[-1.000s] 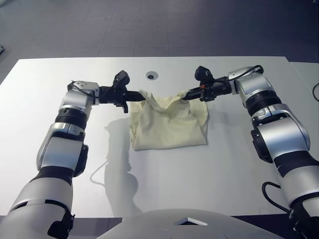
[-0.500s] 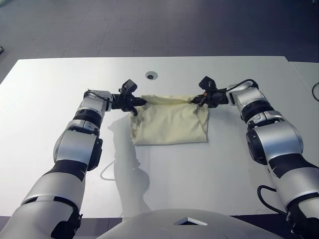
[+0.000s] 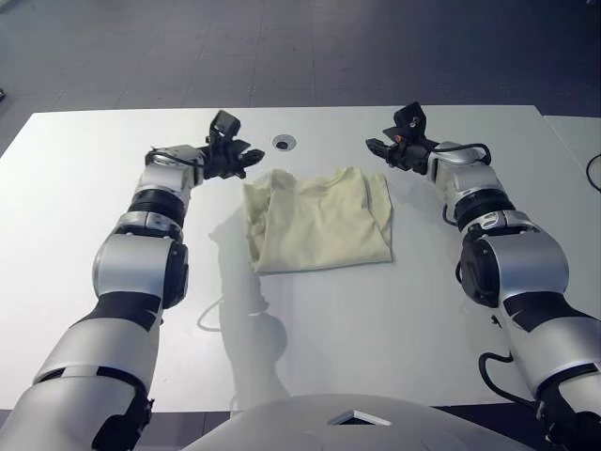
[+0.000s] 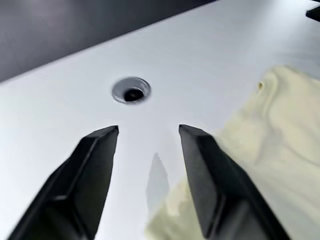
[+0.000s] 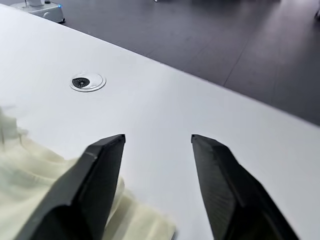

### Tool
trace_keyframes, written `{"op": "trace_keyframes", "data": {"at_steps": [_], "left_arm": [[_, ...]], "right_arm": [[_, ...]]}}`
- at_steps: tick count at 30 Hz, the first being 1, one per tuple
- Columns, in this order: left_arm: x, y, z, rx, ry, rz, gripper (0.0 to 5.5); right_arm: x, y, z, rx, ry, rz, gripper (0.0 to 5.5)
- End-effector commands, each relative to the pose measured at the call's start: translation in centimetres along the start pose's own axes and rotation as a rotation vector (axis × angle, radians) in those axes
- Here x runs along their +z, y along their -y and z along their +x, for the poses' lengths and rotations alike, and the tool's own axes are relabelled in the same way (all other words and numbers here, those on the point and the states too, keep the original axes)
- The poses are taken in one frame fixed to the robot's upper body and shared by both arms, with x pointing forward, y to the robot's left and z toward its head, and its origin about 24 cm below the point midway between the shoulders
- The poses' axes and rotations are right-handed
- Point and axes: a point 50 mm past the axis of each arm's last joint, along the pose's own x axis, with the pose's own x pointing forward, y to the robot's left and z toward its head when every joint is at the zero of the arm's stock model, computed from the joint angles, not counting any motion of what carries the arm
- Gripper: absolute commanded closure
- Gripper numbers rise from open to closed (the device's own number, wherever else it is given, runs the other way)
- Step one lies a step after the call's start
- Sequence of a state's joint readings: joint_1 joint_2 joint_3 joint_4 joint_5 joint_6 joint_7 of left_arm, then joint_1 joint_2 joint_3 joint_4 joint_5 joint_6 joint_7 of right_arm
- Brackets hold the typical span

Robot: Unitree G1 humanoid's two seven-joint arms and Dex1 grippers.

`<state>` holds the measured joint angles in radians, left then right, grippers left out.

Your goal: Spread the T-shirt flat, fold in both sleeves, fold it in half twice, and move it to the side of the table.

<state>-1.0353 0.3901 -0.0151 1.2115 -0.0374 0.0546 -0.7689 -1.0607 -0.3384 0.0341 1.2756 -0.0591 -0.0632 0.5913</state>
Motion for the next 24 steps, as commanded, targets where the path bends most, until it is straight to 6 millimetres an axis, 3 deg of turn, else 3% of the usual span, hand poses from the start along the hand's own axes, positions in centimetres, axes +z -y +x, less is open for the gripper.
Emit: {"op": "trace_keyframes", "data": {"at_steps": [1,6,11,14,17,21,24], "left_arm": [[-1.2,2.1,-0.7,-0.066,0.046,0.138,2.69],[-2.5,7.7,-3.1,-0.159,0.047,0.22,1.78],[-3.7,10.8,-5.3,-0.22,-0.01,0.259,0.76],[-4.9,12.6,-6.9,-0.277,-0.081,0.271,0.26],[-6.2,12.5,-8.0,-0.262,-0.201,0.369,0.11],[-7.6,9.9,-8.8,-0.171,-0.34,0.485,0.11],[-7.7,9.1,-8.8,-0.159,-0.364,0.509,0.11]], "right_arm": [[-0.8,-1.3,0.4,0.026,-0.058,-0.285,2.38],[0.2,-1.9,1.2,0.01,-0.096,-0.498,1.5],[0.3,-1.7,1.2,0.003,-0.131,-0.578,0.53],[-0.6,-1.9,1.1,0.026,-0.165,-0.618,0.1],[-2.1,-2.3,0.9,0.046,-0.203,-0.643,0.1],[-3.7,-2.7,0.7,0.083,-0.241,-0.678,0.1],[-4.7,-2.7,0.2,0.118,-0.265,-0.712,0.1]]}}
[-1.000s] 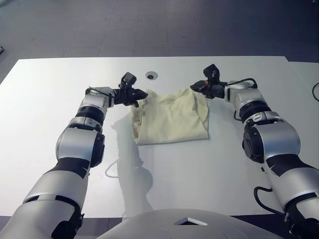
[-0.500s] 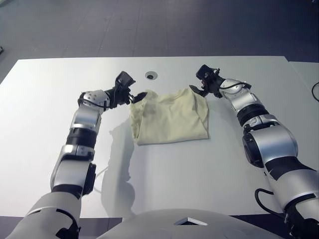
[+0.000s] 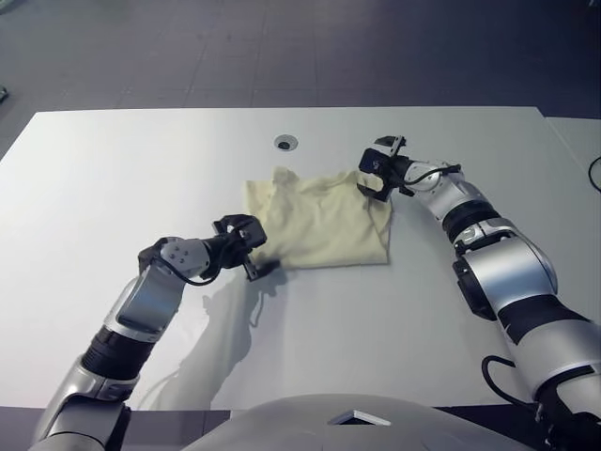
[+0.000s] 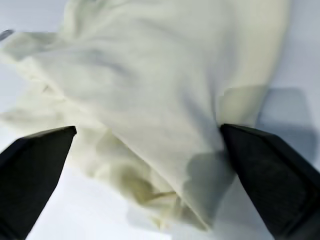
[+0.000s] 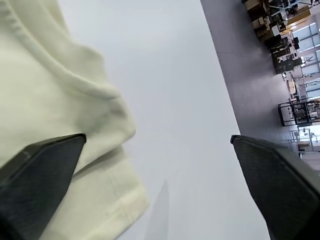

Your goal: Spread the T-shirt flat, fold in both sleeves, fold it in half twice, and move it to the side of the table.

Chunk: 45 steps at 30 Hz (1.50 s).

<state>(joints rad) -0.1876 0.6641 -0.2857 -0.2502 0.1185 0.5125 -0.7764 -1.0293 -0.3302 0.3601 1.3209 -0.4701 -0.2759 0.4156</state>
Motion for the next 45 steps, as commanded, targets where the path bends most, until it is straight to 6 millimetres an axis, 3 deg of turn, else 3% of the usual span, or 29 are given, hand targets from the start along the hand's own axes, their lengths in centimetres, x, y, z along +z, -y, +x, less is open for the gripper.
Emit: {"op": "trace_keyframes", "data": {"at_steps": [1,4,9,12,16,19,23,27,28,30,31,34,38,41,45], "left_arm": [[-1.7,-0.5,-0.1,-0.006,-0.098,0.021,0.11],[-1.8,-1.6,-0.3,-0.041,-0.113,0.079,0.11],[-2.6,-5.6,-0.8,-0.097,-0.179,0.195,0.11],[-3.2,-8.2,-0.4,-0.107,-0.247,0.278,0.11],[-1.9,-10.5,1.9,-0.076,-0.248,0.425,0.11],[-0.8,-11.8,2.9,-0.008,-0.222,0.542,0.11],[0.9,-13.6,2.5,0.142,-0.111,0.581,0.11],[2.4,-15.0,0.0,0.243,0.082,0.555,0.11],[2.8,-15.0,-1.5,0.277,0.174,0.528,0.11],[3.0,-13.8,-4.5,0.293,0.294,0.501,0.11],[2.9,-12.1,-5.9,0.259,0.325,0.477,0.11],[2.3,-4.3,-8.7,-0.072,0.306,0.361,0.11],[2.3,2.6,-11.1,-0.31,0.282,0.253,0.11],[1.9,4.8,-11.6,-0.439,0.242,0.275,0.11],[0.6,5.6,-11.8,-0.459,0.17,0.336,0.11]], "right_arm": [[-2.3,-1.7,-0.5,0.086,-0.052,-0.061,0.1],[-3.6,-3.1,-1.3,0.199,-0.033,-0.165,0.1],[-4.4,-6.4,-3.6,0.426,0.117,-0.3,0.1],[-2.3,-8.2,-5.6,0.515,0.243,-0.352,0.1],[3.0,-9.5,-9.1,0.593,0.422,-0.309,0.1],[6.4,-8.6,-10.6,0.586,0.511,-0.248,0.1],[8.6,-6.4,-12.0,0.503,0.549,-0.17,0.1],[9.1,-3.2,-13.4,0.33,0.537,-0.103,0.1],[8.9,-2.6,-14.2,0.287,0.532,-0.086,0.1],[8.2,-2.5,-15.6,0.248,0.506,-0.065,0.1],[7.5,-3.2,-16.5,0.262,0.48,-0.053,0.1],[6.1,-7.3,-20.0,0.428,0.396,0.01,0.1],[5.5,-10.5,-22.8,0.519,0.322,0.041,0.1],[4.8,-12.3,-23.6,0.538,0.273,0.055,0.1],[4.3,-13.1,-23.6,0.527,0.225,0.036,0.1]]}}
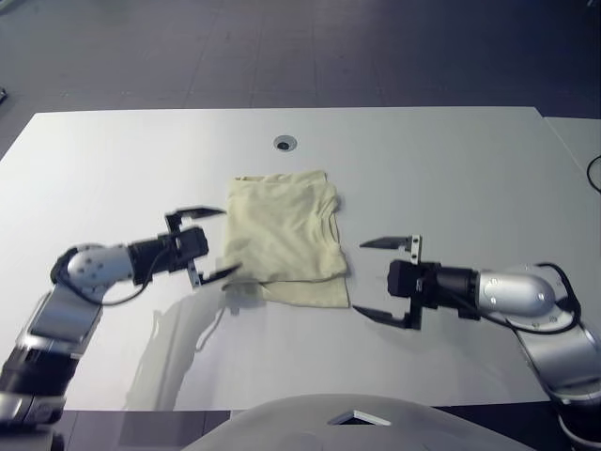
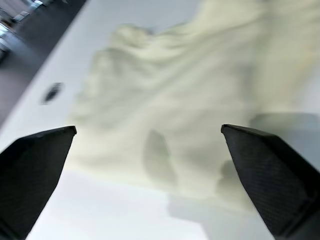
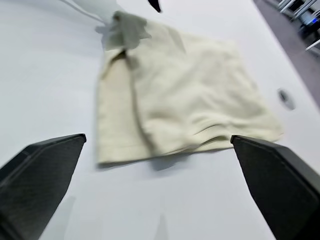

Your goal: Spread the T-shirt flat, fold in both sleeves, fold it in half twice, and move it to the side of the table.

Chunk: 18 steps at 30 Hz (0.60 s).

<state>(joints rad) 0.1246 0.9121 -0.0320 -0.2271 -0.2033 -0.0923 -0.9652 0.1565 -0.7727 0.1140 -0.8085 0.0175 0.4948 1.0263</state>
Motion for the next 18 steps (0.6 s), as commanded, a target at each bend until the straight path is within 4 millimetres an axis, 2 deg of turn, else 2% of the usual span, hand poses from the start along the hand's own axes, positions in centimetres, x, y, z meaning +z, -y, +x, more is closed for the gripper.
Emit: {"op": "trace_keyframes", "data": {"at_steps": [1,5,7,10,13,18], "left_arm": [[4.9,5.1,-3.0,-0.35,-0.102,0.16,0.11],[3.4,6.6,-2.6,-0.358,-0.223,0.292,0.11],[2.1,6.9,-1.8,-0.317,-0.293,0.375,0.11],[0.0,7.5,-1.5,-0.248,-0.407,0.399,0.11],[-1.5,6.9,-1.7,-0.157,-0.49,0.418,0.11],[-3.0,5.4,-0.8,-0.069,-0.573,0.458,1.1]], "right_arm": [[0.9,-3.5,-2.6,0.024,-0.141,-0.075,0.1],[1.1,-3.5,-2.6,0.026,-0.129,-0.082,0.1],[1.2,-3.5,-2.5,0.026,-0.117,-0.084,0.1],[1.4,-3.3,-2.4,0.036,-0.115,-0.097,0.1],[1.4,-3.4,-2.2,0.047,-0.115,-0.101,0.1],[1.0,-3.8,-1.5,0.065,-0.144,-0.16,0.1]]}}
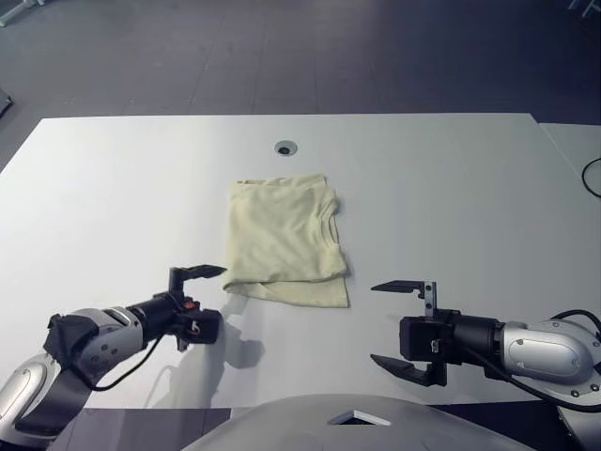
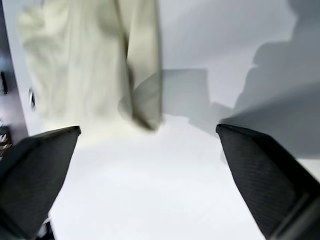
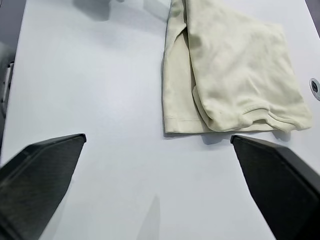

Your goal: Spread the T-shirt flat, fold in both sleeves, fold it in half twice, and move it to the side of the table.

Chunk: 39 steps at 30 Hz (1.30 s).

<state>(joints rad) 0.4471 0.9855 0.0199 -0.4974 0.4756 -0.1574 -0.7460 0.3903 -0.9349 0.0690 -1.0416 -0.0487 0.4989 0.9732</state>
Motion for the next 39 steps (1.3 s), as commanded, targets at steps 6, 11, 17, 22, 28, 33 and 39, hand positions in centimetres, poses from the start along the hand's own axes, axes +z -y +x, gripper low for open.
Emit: {"op": "trace_keyframes", "data": {"at_steps": [6,11,17,22,28,33,39], "left_arm": [[-1.2,0.8,3.8,-0.047,-0.073,-0.028,2.27],[-0.5,2.9,2.7,-0.227,-0.037,-0.037,3.28],[0.4,1.9,3.1,-0.182,-0.008,-0.014,2.5],[1.2,2.2,3.8,-0.173,0.016,-0.029,1.82],[1.9,2.0,5.2,-0.171,0.054,-0.047,1.14],[1.6,2.0,5.5,-0.184,0.052,-0.051,2.17],[1.7,1.8,5.8,-0.187,0.061,-0.043,3.36]], "right_arm": [[-1.0,0.1,1.7,0.001,-0.046,-0.12,0.1],[-1.3,0.0,2.2,-0.005,-0.034,-0.112,0.1],[-1.5,-0.1,2.5,-0.016,-0.031,-0.108,0.1],[-1.7,0.2,2.6,-0.025,-0.028,-0.111,0.1],[-1.8,0.4,2.9,-0.041,-0.025,-0.11,0.1],[-2.0,0.6,3.2,-0.058,-0.038,-0.119,0.1],[-3.1,1.4,4.7,-0.15,-0.093,-0.238,0.1]]}}
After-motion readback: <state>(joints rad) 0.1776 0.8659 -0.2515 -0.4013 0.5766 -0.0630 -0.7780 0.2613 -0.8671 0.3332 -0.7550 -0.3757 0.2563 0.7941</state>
